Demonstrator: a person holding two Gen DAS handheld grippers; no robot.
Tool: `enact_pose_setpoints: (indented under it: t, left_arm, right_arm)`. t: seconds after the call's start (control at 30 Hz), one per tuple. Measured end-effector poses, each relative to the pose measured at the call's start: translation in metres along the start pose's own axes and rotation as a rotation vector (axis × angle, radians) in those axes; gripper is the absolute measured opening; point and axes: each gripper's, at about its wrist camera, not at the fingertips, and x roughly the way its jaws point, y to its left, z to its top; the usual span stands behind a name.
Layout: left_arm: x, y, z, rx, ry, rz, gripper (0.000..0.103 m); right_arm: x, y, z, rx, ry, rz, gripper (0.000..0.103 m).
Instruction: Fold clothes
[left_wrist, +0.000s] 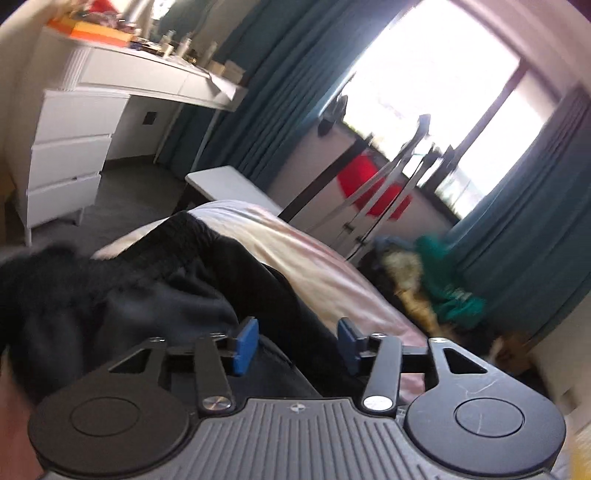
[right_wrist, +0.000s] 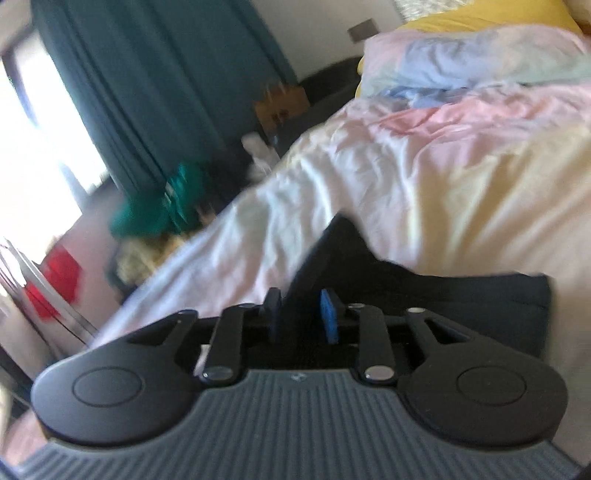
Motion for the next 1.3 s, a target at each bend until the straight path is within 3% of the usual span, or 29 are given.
enact_pose_setpoints:
  t: [0.13, 0.23, 0.3, 0.37, 0.5, 0.57, 0.63, 0.83, 0.93, 1.07, 1.1, 1.13, 1.17, 1.23, 1.3]
  left_arm:
    - [-0.064, 0.027, -0.026, -0.167, -0.082, -0.038, 0.069]
    - [-0.079, 0.057, -0.044, -0.256, 0.012, -0.025, 0.07]
    - [-0.075, 0.078, -0.05, -0.321, 0.12, 0.015, 0.07]
    - [-0.07, 0.099, -0.057, -0.393, 0.18, -0.013, 0.07]
    - [-0.053, 0.132, -0.066, -0.51, 0.196, -0.046, 0.07]
    - [-0.046, 0.146, -0.071, -0.615, 0.171, -0.033, 0.067]
    - [-0.037, 0.154, -0.072, -0.688, 0.139, -0.077, 0.067]
    - [-0.005, 0.138, -0.051, -0.507, 0.107, -0.126, 0.06]
    - [0.011, 0.136, -0.045, -0.508, 0.078, -0.151, 0.056]
    - [0.032, 0.132, -0.039, -0.534, 0.051, -0.141, 0.034]
    - [0.031, 0.128, -0.04, -0.514, 0.035, -0.12, 0.022]
    - [0.031, 0.125, -0.041, -0.494, 0.017, -0.1, 0.019]
    - [0.029, 0.12, -0.043, -0.457, -0.009, -0.075, 0.016]
    - [0.021, 0.107, -0.048, -0.409, -0.051, -0.043, 0.013]
    - [0.014, 0.106, -0.045, -0.454, -0.063, -0.059, 0.011]
  right_arm:
    - [-0.05, -0.047, -0.015, 0.282, 0.043, 0.128, 0.044]
    - [-0.078, -0.064, -0.036, 0.385, 0.145, 0.215, 0.045]
    - [-0.091, -0.069, -0.051, 0.397, 0.229, 0.225, 0.045]
    - [-0.097, -0.075, -0.06, 0.417, 0.285, 0.22, 0.045]
    - [-0.092, -0.089, -0.066, 0.527, 0.318, 0.207, 0.045]
    - [-0.086, -0.097, -0.07, 0.569, 0.323, 0.183, 0.045]
    - [-0.077, -0.104, -0.07, 0.578, 0.315, 0.173, 0.044]
    - [-0.044, -0.117, -0.054, 0.557, 0.258, 0.223, 0.043]
    - [-0.031, -0.126, -0.054, 0.586, 0.257, 0.226, 0.042]
    - [-0.027, -0.132, -0.05, 0.559, 0.18, 0.226, 0.04]
    - [-0.028, -0.132, -0.049, 0.536, 0.143, 0.205, 0.035]
    - [-0.029, -0.131, -0.048, 0.513, 0.105, 0.183, 0.022]
    - [-0.03, -0.129, -0.047, 0.487, 0.072, 0.154, 0.016]
    - [-0.033, -0.123, -0.045, 0.448, 0.039, 0.098, 0.011]
    - [-0.039, -0.116, -0.041, 0.418, 0.011, 0.084, 0.009]
